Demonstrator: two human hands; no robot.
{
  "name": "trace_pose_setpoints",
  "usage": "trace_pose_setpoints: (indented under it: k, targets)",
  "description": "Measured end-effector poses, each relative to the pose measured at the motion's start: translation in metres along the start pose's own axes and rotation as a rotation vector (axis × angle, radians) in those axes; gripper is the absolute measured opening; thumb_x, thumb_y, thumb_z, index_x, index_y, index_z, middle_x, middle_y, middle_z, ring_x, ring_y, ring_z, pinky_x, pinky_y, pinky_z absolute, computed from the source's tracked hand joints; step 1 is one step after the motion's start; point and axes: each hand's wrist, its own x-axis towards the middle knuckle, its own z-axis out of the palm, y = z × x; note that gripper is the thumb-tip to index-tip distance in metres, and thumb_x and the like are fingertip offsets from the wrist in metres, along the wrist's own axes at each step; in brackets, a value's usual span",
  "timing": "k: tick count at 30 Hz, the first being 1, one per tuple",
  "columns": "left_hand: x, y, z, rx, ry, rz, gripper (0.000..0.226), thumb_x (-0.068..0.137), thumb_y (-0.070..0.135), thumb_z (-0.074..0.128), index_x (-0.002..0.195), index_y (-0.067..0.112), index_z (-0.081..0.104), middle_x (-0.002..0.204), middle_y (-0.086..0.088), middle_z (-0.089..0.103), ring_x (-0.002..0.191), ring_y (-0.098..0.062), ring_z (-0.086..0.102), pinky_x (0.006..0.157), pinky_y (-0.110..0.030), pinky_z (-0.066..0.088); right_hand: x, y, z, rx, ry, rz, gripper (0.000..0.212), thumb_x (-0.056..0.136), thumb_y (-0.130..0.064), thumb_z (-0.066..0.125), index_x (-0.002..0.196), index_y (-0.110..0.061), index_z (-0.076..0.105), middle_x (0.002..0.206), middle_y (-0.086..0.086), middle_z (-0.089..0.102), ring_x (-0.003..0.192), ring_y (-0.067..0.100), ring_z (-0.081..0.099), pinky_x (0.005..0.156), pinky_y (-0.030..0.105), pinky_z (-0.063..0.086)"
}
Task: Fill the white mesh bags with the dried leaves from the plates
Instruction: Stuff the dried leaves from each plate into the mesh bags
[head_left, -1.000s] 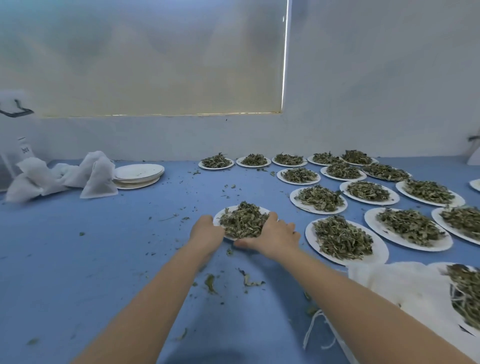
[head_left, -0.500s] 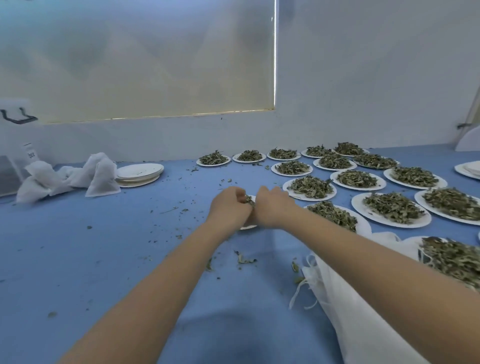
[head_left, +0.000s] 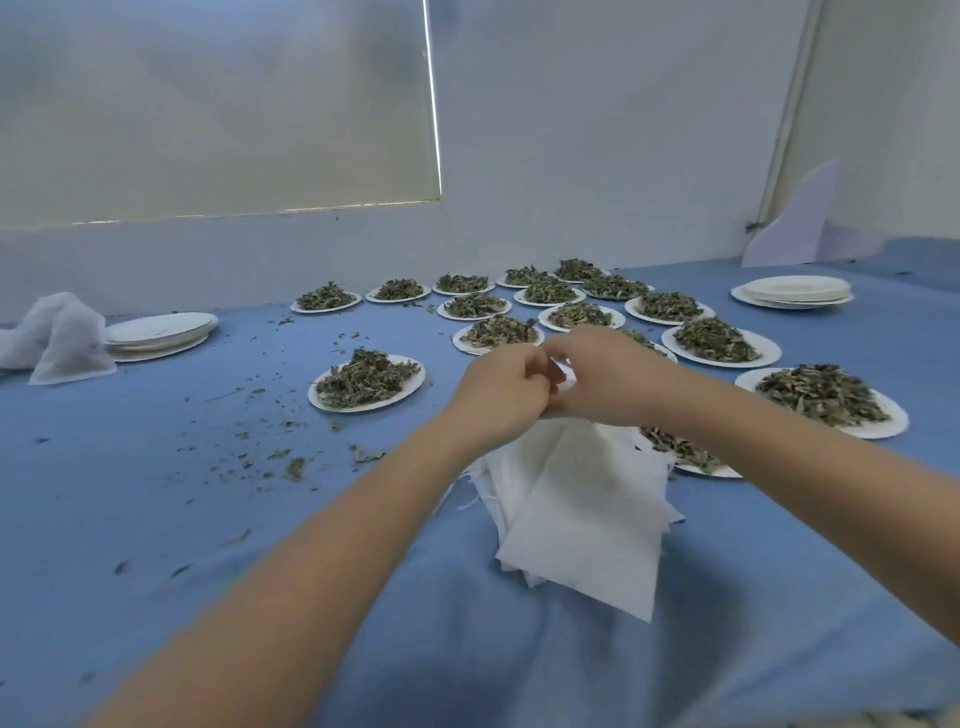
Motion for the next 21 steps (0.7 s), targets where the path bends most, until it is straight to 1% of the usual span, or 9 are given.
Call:
trace_pose_setpoints:
  k: [3, 5, 9, 11, 12, 14, 15, 17, 21]
  targets:
    - [-0.006, -0.003, 0.014, -0.005, -0.055, -0.010, 0.032, 0.082, -0.001, 0.042, 0.097, 0.020, 0.062, 0.104, 0.003, 0.063, 0.087, -0.011, 0.053, 0.062, -0.012, 0.038, -0.016, 0.016, 0.001, 0.002, 0.066, 0.002, 0.040, 0.073, -0.050, 0.069, 0.096, -0.020, 0.058, 0.092, -0.005, 0.053, 0.087, 0.011, 0.046, 0.071, 0.027, 0.038]
    - [-0.009, -0.008, 0.022, 0.051, -0.106, -0.010, 0.027, 0.084, 0.007, 0.049, 0.106, 0.018, 0.060, 0.106, 0.003, 0.062, 0.083, -0.008, 0.051, 0.058, -0.007, 0.037, -0.023, 0.024, 0.002, -0.055, 0.010, 0.046, 0.042, 0.072, -0.058, 0.066, 0.093, -0.022, 0.056, 0.087, -0.006, 0.060, 0.079, 0.010, 0.054, 0.068, 0.030, 0.046]
    - [-0.012, -0.015, 0.034, 0.187, -0.191, -0.053, 0.035, 0.084, 0.028, 0.061, 0.115, 0.014, 0.053, 0.111, 0.000, 0.057, 0.097, -0.015, 0.053, 0.082, -0.024, 0.044, -0.030, 0.031, 0.012, -0.244, -0.106, 0.101, 0.045, 0.073, -0.063, 0.062, 0.100, -0.027, 0.055, 0.094, -0.006, 0.060, 0.088, 0.014, 0.055, 0.065, 0.029, 0.044]
    - [-0.013, -0.017, 0.038, 0.276, -0.207, -0.050, 0.039, 0.084, 0.030, 0.061, 0.117, 0.012, 0.051, 0.113, -0.002, 0.055, 0.101, -0.018, 0.052, 0.085, -0.030, 0.045, -0.030, 0.031, 0.017, -0.278, -0.163, 0.117, 0.049, 0.075, -0.061, 0.062, 0.106, -0.023, 0.058, 0.097, -0.004, 0.062, 0.091, 0.017, 0.058, 0.066, 0.030, 0.045]
    - [-0.013, -0.018, 0.040, 0.299, -0.212, -0.051, 0.039, 0.084, 0.028, 0.061, 0.117, 0.012, 0.050, 0.114, -0.004, 0.055, 0.101, -0.019, 0.051, 0.085, -0.031, 0.045, -0.030, 0.031, 0.019, -0.247, -0.198, 0.123, 0.048, 0.075, -0.056, 0.064, 0.108, -0.022, 0.060, 0.096, -0.004, 0.063, 0.090, 0.017, 0.058, 0.068, 0.030, 0.047]
    - [-0.013, -0.019, 0.043, 0.296, -0.207, -0.054, 0.035, 0.084, 0.021, 0.060, 0.117, 0.013, 0.050, 0.113, -0.004, 0.056, 0.097, -0.017, 0.051, 0.077, -0.028, 0.043, -0.030, 0.031, 0.020, -0.130, -0.231, 0.088, 0.038, 0.076, -0.044, 0.071, 0.107, -0.023, 0.065, 0.092, -0.007, 0.063, 0.082, 0.011, 0.057, 0.064, 0.019, 0.046]
    - [-0.013, -0.019, 0.043, 0.273, -0.185, -0.055, 0.032, 0.085, 0.019, 0.057, 0.116, 0.015, 0.051, 0.110, -0.003, 0.056, 0.094, -0.016, 0.050, 0.072, -0.026, 0.041, -0.029, 0.031, 0.019, -0.075, -0.205, 0.056, 0.031, 0.076, -0.039, 0.074, 0.103, -0.024, 0.068, 0.087, -0.009, 0.064, 0.076, 0.008, 0.056, 0.058, 0.013, 0.042]
    - [-0.013, -0.017, 0.039, 0.184, -0.109, -0.065, 0.025, 0.087, 0.019, 0.053, 0.112, 0.017, 0.054, 0.099, 0.002, 0.055, 0.090, -0.016, 0.049, 0.069, -0.024, 0.036, -0.027, 0.032, 0.014, 0.052, -0.101, 0.030, 0.018, 0.074, -0.034, 0.077, 0.088, -0.028, 0.069, 0.076, -0.014, 0.062, 0.071, 0.003, 0.055, 0.053, 0.010, 0.037]
    - [-0.010, -0.011, 0.012, -0.110, 0.054, -0.078, 0.014, 0.087, 0.025, 0.058, 0.100, 0.020, 0.060, 0.087, 0.007, 0.058, 0.082, -0.012, 0.056, 0.061, -0.022, 0.039, -0.018, 0.031, -0.001, 0.344, 0.079, 0.038, 0.023, 0.069, -0.032, 0.082, 0.073, -0.035, 0.060, 0.073, -0.016, 0.067, 0.070, -0.005, 0.059, 0.059, 0.009, 0.041]
